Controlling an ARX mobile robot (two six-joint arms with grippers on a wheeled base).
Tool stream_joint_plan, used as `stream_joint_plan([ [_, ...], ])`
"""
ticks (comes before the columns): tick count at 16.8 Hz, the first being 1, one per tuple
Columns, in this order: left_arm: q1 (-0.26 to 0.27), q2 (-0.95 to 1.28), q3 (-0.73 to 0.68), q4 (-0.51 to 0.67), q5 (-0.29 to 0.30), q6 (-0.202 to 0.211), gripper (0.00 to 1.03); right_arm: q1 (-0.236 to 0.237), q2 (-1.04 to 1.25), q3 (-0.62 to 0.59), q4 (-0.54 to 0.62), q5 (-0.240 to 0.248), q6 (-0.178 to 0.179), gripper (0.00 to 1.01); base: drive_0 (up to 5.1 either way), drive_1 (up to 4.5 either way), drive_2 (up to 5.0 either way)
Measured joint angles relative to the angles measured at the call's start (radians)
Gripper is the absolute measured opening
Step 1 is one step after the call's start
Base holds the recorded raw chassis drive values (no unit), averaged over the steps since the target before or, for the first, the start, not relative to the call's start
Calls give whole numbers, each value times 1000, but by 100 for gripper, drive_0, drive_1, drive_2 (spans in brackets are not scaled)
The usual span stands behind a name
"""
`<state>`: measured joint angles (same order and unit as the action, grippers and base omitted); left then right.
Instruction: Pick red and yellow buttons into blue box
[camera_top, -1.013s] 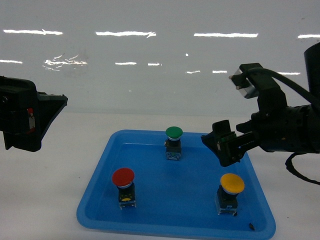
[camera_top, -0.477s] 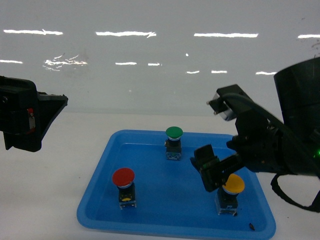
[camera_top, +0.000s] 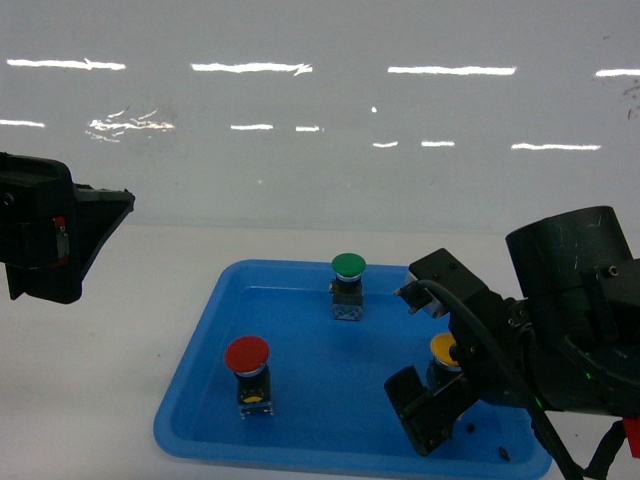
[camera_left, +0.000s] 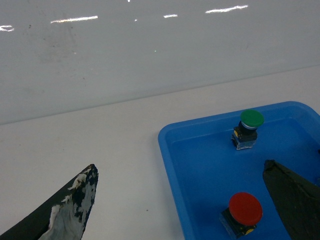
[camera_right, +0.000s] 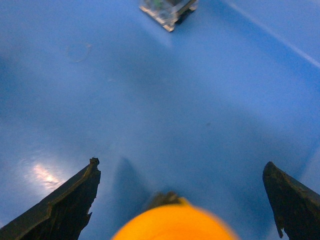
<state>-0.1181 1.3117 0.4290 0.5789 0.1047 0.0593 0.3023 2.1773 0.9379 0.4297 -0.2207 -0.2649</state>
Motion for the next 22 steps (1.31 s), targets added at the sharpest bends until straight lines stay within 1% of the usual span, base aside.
stream_joint_plan([
  [2, 0, 0, 0, 0, 0, 0, 98, -23, 15, 39, -11, 0, -20, 98, 0, 0, 0],
  [4, 0, 0, 0, 0, 0, 0, 98, -32, 21, 59, -43, -18, -21, 98, 0, 0, 0],
  [7, 0, 0, 0, 0, 0, 0, 98, -4, 21, 50, -27, -49, -25, 98, 0, 0, 0],
  [9, 0, 0, 0, 0, 0, 0, 98, 13, 21, 40, -24, -56, -25, 96, 0, 0, 0],
  [12, 0, 0, 0, 0, 0, 0, 98, 18, 21, 30, -17, -33, -43, 67, 0, 0, 0],
  [13, 0, 0, 0, 0, 0, 0, 98, 18, 21, 26, -11, -18, -44, 58, 0, 0, 0],
  [14, 0, 0, 0, 0, 0, 0, 98, 18, 21, 23, -4, -17, -43, 47, 0, 0, 0],
  [15, 0, 0, 0, 0, 0, 0, 98, 18, 21, 20, 0, -15, -44, 40, 0, 0, 0],
  [19, 0, 0, 0, 0, 0, 0, 98, 18, 9, -2, 20, -12, -43, 39, 0, 0, 0],
  [20, 0, 0, 0, 0, 0, 0, 98, 17, 3, -16, 51, -7, -43, 39, 0, 0, 0],
  [22, 0, 0, 0, 0, 0, 0, 98, 1, -34, -50, 97, -12, -31, 39, 0, 0, 0],
])
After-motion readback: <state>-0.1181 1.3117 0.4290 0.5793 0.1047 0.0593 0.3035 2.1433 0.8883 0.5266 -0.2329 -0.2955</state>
